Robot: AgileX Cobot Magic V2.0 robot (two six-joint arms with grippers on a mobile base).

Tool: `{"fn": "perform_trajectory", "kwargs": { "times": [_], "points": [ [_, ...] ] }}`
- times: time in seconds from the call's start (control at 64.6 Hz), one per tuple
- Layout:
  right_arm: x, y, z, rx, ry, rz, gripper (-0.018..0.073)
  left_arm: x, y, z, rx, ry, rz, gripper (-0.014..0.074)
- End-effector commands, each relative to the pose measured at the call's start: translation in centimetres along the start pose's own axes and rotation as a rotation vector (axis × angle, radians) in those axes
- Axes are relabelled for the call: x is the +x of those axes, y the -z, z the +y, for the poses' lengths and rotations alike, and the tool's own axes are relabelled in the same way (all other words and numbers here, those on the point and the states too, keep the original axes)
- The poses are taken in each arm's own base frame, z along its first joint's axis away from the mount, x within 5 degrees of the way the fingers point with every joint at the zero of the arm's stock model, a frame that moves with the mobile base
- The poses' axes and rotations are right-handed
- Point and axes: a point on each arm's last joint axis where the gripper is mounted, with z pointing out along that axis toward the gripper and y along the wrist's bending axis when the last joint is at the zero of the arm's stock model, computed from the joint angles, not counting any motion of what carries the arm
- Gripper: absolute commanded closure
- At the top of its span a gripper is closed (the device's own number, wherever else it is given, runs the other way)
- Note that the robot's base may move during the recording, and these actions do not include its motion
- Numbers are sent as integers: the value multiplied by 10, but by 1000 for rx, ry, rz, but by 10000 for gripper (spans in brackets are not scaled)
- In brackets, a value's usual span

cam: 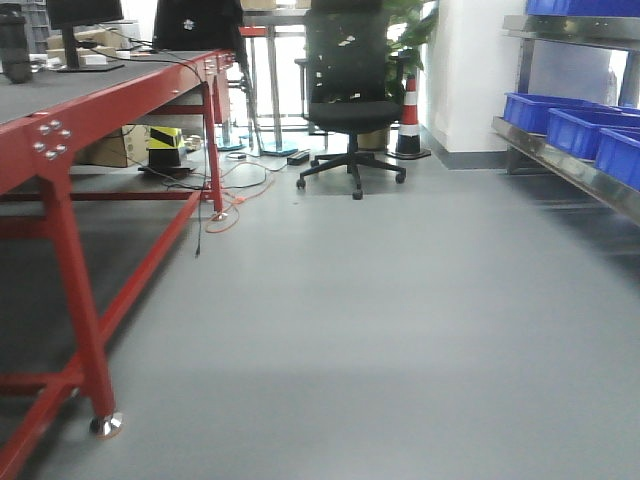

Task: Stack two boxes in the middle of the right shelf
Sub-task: 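Hold the boxes and turn toward the steel shelf with blue bins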

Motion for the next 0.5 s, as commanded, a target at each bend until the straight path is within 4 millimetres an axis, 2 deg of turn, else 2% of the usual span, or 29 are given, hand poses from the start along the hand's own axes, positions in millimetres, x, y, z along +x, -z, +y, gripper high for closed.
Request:
{"fn": "perform_trajectory", "kwargs": {
  "times": [0.0,0.48],
  "points": [
    [-6,9,-3,38,38,-59,712,-8,13,1,-10,-2,-94,708],
    [-6,9,-3,38,38,-61,712,-8,13,2,-15,-4,-95,708]
  ]
}}
